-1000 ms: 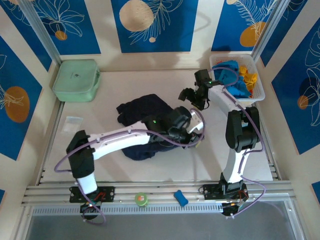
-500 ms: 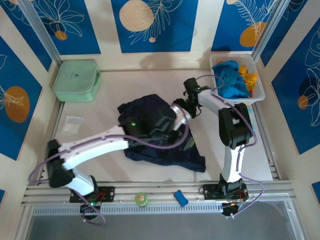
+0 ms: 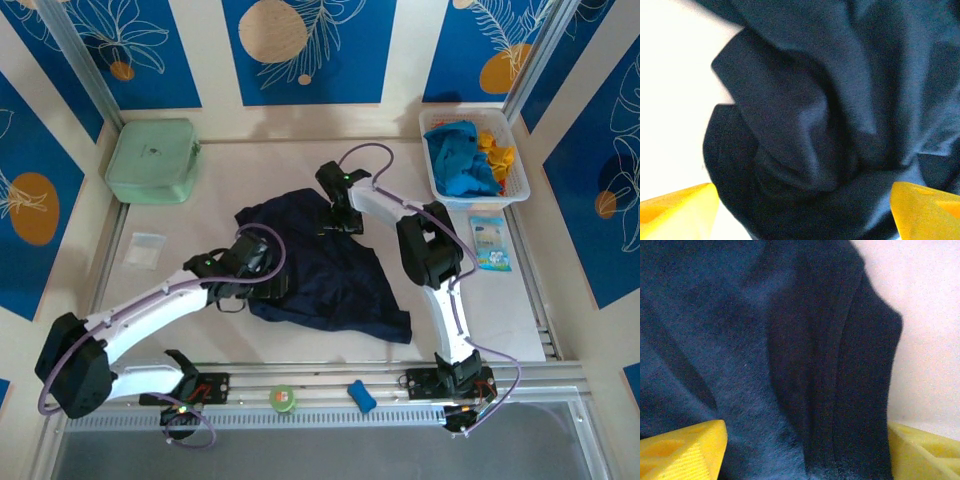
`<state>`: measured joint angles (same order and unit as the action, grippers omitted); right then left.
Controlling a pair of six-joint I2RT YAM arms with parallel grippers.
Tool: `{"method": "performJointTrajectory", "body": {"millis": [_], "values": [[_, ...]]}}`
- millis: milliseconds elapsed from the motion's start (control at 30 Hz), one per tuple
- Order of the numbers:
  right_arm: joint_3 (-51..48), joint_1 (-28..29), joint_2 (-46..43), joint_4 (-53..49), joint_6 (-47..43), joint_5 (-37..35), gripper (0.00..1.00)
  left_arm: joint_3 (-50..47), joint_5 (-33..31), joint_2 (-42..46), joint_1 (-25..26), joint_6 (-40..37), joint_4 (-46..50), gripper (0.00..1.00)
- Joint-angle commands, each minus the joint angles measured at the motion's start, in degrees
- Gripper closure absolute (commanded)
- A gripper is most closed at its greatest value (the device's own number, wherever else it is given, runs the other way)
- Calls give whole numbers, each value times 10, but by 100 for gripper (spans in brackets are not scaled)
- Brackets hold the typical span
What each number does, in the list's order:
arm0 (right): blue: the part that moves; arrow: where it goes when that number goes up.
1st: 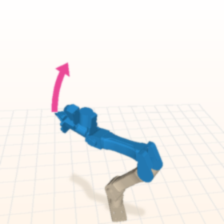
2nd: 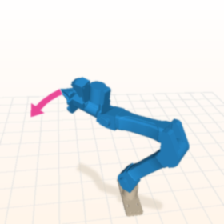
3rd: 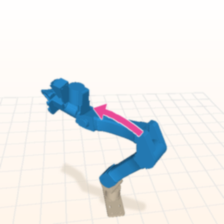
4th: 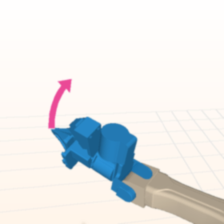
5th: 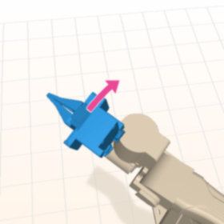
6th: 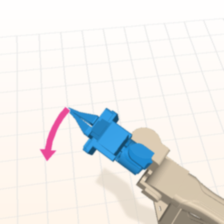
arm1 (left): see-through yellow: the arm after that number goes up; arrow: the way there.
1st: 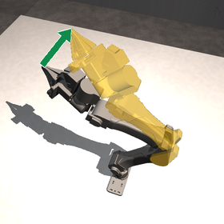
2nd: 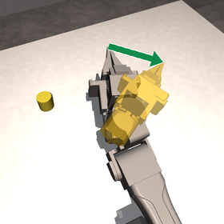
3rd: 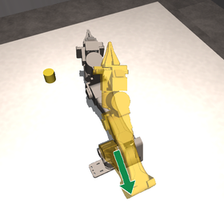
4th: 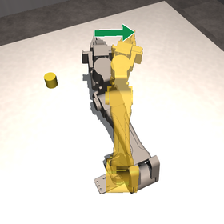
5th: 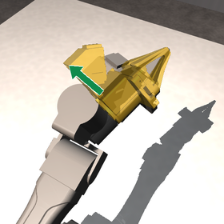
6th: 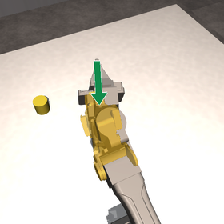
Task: Fold and stack the t-shirts
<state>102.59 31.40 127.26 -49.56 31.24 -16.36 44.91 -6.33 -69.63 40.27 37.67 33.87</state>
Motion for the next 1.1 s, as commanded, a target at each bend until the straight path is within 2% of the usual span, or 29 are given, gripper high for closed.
{"method": "performJointTrajectory", "body": {"millis": [0,233,267,333,400,467,533,600,633,800,1067], "values": [[17,-1,20,-54,-14,-70,22,-35,28,-27,-30,16,-79,13],[32,-20,54,-39,-16,-43,31,-46,57,-136,-55,-11,-182,19],[32,-22,58,-38,-15,-40,35,-44,61,-146,-55,-14,-192,21],[30,-27,61,-34,-11,-33,49,-38,64,-164,-55,-15,-205,29],[24,-33,60,-29,-8,-28,65,-34,64,-174,-55,-16,-210,40],[15,-41,57,-24,-4,-25,76,-35,64,-176,-55,-16,-213,53],[3,-51,51,-21,-1,-29,85,-36,58,-172,-55,-19,-208,72],[-9,-63,42,-17,-1,-32,100,-35,41,-162,-55,-21,-192,94],[-15,-70,37,-15,-1,-36,100,-34,27,-153,-55,-23,-179,100],[-39,-114,3,-8,-13,-63,100,-21,-71,-79,-65,-26,-90,100],[-10,-177,-21,-25,-31,-119,100,28,-236,69,-129,-38,53,100]]}}
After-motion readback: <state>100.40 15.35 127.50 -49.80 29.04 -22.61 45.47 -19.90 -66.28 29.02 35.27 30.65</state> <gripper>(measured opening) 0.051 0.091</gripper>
